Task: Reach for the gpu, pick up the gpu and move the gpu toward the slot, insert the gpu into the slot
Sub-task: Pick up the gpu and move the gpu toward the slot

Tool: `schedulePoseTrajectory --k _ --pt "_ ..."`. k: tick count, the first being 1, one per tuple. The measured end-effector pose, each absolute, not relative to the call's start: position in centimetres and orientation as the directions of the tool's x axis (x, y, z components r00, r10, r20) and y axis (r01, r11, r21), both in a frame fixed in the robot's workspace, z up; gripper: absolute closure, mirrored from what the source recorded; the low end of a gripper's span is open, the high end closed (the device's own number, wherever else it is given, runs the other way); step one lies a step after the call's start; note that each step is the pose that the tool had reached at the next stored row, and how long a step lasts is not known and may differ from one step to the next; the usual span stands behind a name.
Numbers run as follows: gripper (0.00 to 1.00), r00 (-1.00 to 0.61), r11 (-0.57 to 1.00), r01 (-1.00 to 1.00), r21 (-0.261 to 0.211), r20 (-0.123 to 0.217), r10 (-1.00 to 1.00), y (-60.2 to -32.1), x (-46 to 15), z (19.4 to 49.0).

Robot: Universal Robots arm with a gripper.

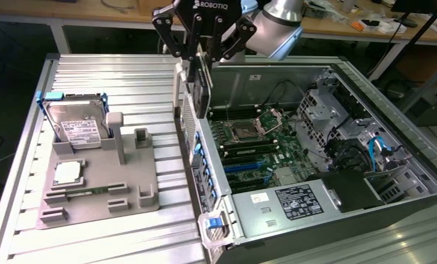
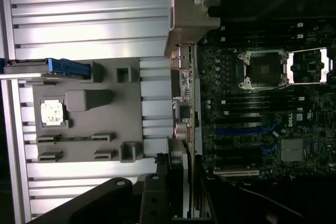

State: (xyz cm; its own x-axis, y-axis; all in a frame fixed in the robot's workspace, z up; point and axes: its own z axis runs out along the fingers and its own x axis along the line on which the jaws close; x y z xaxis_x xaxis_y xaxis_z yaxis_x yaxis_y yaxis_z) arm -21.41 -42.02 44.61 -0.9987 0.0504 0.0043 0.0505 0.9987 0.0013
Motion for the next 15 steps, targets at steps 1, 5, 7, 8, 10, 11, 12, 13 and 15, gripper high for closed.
schedulePoseTrajectory --k 1,5,7,8,10,11,12,13,15 --pt "0.72 -0.999 0.999 0.05 0.001 0.004 0.05 -42.0 -21.0 44.7" --pt "0.72 -0.999 0.999 0.051 0.001 0.004 0.051 -42.0 -20.0 44.9" --pt "0.72 -0.999 0.999 0.05 0.001 0.005 0.05 -42.0 -19.5 45.0" --pt "0.72 -0.999 0.999 0.05 0.001 0.005 0.05 -42.0 -19.2 45.0" --pt "0.72 -0.999 0.999 0.05 0.0 0.005 0.05 -42.0 -18.7 45.1" --pt "0.72 -0.999 0.999 0.05 0.001 0.005 0.05 -42.0 -18.4 45.1" --pt "0.72 -0.999 0.999 0.05 0.0 0.005 0.05 -42.0 -18.2 45.2" --pt "0.72 -0.999 0.999 0.051 0.0 0.005 0.051 -42.0 -17.9 45.2" --pt "0.72 -0.999 0.999 0.05 0.0 0.005 0.05 -42.0 -17.4 45.3"
